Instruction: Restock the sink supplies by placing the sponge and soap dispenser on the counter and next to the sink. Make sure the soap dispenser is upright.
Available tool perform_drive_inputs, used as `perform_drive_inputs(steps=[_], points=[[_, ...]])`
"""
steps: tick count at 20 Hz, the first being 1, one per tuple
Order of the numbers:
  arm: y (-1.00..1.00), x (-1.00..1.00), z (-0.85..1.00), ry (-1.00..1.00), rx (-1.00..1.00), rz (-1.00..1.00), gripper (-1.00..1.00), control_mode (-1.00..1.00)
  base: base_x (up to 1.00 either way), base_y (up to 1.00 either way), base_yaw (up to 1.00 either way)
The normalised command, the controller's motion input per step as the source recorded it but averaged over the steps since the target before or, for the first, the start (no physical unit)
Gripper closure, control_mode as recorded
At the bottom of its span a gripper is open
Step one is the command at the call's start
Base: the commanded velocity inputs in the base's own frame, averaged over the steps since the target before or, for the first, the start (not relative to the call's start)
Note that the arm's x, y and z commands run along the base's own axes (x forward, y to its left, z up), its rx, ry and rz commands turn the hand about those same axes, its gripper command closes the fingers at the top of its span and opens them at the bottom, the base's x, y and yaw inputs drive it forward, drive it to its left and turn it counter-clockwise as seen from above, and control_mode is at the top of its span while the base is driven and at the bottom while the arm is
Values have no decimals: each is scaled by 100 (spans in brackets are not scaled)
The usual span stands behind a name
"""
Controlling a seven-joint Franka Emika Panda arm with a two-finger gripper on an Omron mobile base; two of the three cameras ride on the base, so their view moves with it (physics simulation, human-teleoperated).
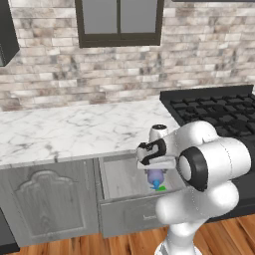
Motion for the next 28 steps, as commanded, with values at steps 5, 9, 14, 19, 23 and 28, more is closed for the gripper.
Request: perform_drive_inputs(steps=[5, 9, 14, 19, 23, 28], points=[[-6, -8, 91, 0, 1, -15, 100, -100, 0, 0, 0], [-11, -41, 98, 0, 2, -17, 100, -100, 0, 0, 0], [-3, -49, 96, -3, 0, -18, 100, -100, 0, 0, 0], [0, -28, 66, -4, 0, -16, 100, -100, 0, 0, 0], [2, 0, 1, 1, 0, -2, 100, -100, 0, 0, 0], [5, -2, 0, 0, -1, 0, 100, -100, 0, 0, 0]])
